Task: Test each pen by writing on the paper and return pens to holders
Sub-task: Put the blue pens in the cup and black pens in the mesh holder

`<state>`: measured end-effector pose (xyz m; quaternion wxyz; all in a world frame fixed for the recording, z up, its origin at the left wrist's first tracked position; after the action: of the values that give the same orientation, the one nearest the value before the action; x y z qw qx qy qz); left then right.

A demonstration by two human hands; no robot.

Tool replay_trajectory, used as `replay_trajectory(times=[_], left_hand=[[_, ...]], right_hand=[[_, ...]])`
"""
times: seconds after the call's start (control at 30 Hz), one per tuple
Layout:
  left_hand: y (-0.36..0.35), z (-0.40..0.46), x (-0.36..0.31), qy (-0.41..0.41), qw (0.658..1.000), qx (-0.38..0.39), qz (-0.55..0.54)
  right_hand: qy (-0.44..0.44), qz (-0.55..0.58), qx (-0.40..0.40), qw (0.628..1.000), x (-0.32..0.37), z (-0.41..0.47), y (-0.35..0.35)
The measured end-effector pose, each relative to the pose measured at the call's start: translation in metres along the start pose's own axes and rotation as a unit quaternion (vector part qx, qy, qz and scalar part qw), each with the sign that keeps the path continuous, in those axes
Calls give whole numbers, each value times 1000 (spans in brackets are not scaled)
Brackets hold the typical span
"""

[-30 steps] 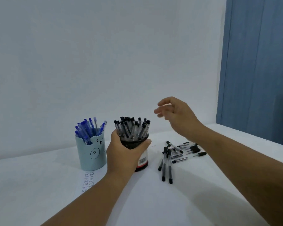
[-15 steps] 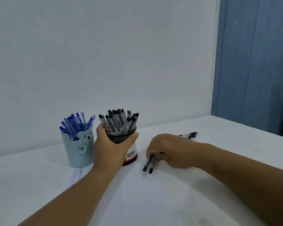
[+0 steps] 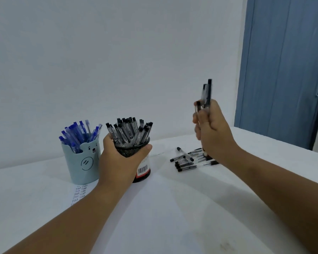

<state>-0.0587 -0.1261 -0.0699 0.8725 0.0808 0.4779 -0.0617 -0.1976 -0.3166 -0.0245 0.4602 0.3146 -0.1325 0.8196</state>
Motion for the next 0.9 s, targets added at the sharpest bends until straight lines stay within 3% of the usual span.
replay_trajectory(times=[0.1, 0.27, 0.4, 0.53, 0.6, 0.67, 0.8, 0.9], left_hand=[[0, 0, 0, 3, 1000, 5, -1], [0, -1, -1, 7, 1000, 12, -9], [1, -2, -1, 6, 1000, 10, -9], [1, -2, -2, 4, 1000, 13, -12], [1, -2, -2, 5, 1000, 19, -17], [0, -3, -2, 6, 999, 27, -23], [0, -6, 1, 19, 996, 69, -43], [0, -7, -3, -1, 997, 65, -33]], right_hand=[[-8, -208, 90, 974, -24, 3, 11], [-24, -416, 250, 874, -43, 10, 22], [-49, -417, 338, 842, -42, 10, 18], [-19, -415, 360, 836, -42, 8, 8], [31, -421, 325, 846, -43, 7, 4], [27, -369, 248, 895, -40, 7, 3], [-24, -156, 56, 986, -6, 12, 0], [-31, 33, -43, 998, 43, 20, -15]])
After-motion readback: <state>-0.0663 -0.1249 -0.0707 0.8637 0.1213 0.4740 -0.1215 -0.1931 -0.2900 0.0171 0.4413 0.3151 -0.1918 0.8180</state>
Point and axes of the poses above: each hand's wrist, its own z-axis towards the middle knuckle, its own y-axis out of the back of the hand, x = y × z, the point moved 1 cm from there along z, towards the middle knuckle, and after that the axes turned 3 degrees about -x, right-handed, at the moved point
